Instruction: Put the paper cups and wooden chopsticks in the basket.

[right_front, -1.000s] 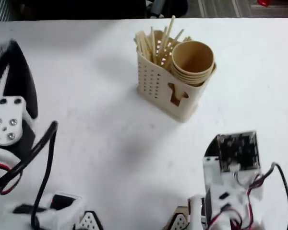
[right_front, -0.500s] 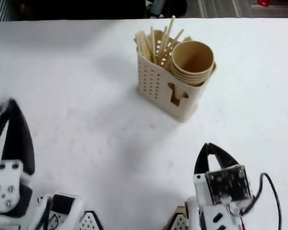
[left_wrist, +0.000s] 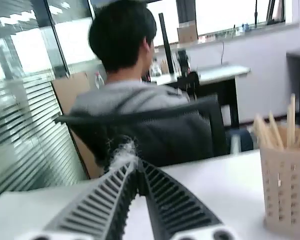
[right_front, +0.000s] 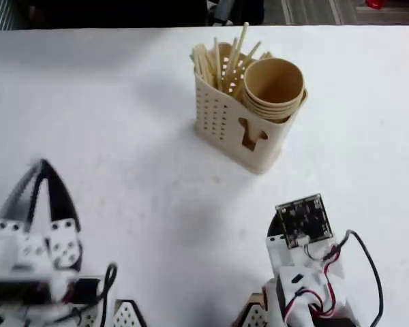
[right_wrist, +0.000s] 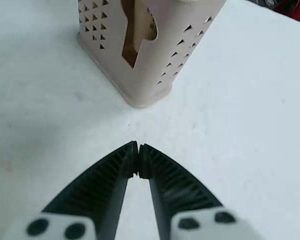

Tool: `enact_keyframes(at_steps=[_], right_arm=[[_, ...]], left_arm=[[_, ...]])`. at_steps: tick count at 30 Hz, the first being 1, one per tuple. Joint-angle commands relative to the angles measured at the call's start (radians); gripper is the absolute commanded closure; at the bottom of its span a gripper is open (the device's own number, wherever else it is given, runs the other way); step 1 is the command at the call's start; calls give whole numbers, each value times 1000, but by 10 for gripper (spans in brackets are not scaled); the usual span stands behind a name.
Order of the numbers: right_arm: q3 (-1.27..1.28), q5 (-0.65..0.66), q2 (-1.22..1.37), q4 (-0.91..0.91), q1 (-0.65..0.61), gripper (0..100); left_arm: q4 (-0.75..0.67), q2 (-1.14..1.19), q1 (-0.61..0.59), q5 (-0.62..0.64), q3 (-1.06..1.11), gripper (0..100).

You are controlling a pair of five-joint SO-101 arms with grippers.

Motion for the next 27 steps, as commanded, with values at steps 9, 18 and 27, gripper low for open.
enact_keyframes(at_steps=[9, 18, 27], right_arm=[[107, -5, -4, -97, 2, 980], [453, -11, -4, -246, -1, 981], [697, -5, -4, -318, -4, 981]], left_arm=[[-41, -5, -41, -20, 460, 976], [-43, -5, -39, -20, 726, 976], [-18, -2, -41, -21, 879, 976]])
